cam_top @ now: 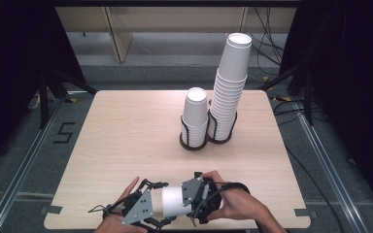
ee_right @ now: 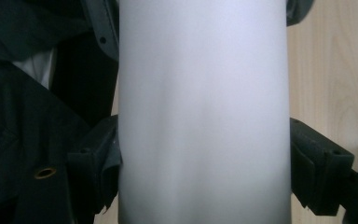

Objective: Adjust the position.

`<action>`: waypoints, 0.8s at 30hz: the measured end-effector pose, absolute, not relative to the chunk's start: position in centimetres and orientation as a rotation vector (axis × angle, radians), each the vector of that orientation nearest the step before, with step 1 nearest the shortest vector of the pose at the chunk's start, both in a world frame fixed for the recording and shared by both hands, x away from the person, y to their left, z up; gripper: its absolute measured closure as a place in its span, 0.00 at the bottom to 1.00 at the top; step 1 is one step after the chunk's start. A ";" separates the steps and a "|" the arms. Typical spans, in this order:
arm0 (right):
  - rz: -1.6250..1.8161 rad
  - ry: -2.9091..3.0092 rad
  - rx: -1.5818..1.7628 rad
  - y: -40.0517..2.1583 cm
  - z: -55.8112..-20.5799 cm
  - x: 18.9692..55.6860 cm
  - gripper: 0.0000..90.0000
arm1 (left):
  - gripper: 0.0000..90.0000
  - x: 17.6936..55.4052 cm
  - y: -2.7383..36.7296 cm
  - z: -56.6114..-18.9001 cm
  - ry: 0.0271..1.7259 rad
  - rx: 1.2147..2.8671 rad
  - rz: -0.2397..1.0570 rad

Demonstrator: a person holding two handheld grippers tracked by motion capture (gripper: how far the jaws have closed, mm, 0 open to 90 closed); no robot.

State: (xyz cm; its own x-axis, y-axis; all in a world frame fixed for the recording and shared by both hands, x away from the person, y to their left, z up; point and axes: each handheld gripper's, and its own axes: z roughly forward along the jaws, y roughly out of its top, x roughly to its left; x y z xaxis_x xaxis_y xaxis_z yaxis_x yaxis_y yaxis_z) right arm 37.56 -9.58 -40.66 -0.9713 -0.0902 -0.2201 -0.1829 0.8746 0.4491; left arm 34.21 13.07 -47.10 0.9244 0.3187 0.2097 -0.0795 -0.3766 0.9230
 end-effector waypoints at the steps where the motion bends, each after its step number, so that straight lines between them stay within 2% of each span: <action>1: 0.752 2.857 -0.200 -9.9 -40.5 37.8 0.25 | 0.08 34.3 13.3 -47.1 0.201 1.892 0.405; 3: 0.845 2.866 -0.147 -11.0 -40.2 38.4 0.25 | 0.12 34.8 13.8 -47.1 0.264 1.820 0.327; 6: 0.904 2.860 -0.137 -11.6 -40.0 38.9 0.25 | 0.16 34.9 14.0 -47.0 0.302 1.783 0.301; 12: 1.078 2.828 -0.098 -12.9 -39.4 39.5 0.25 | 0.16 35.2 14.4 -46.7 0.351 1.702 0.229; 15: 1.094 2.821 -0.118 -12.8 -39.4 39.5 0.25 | 0.12 35.3 14.4 -46.8 0.365 1.690 0.203; 19: 1.126 2.835 -0.136 -12.7 -39.4 39.4 0.25 | 0.00 35.3 14.3 -46.8 0.390 1.692 0.201; 24: 1.152 2.828 -0.165 -12.2 -39.6 39.4 0.25 | 0.00 35.2 13.9 -46.8 0.377 1.682 0.193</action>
State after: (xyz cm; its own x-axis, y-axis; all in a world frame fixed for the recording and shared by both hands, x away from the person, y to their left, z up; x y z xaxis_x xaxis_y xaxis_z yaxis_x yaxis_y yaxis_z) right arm 39.40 -12.19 -39.64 -0.9907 -0.0685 -0.1177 -0.1312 0.7108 0.6910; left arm 35.17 13.90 -46.82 0.9308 0.3546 -0.0889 0.1352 -0.1079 0.9849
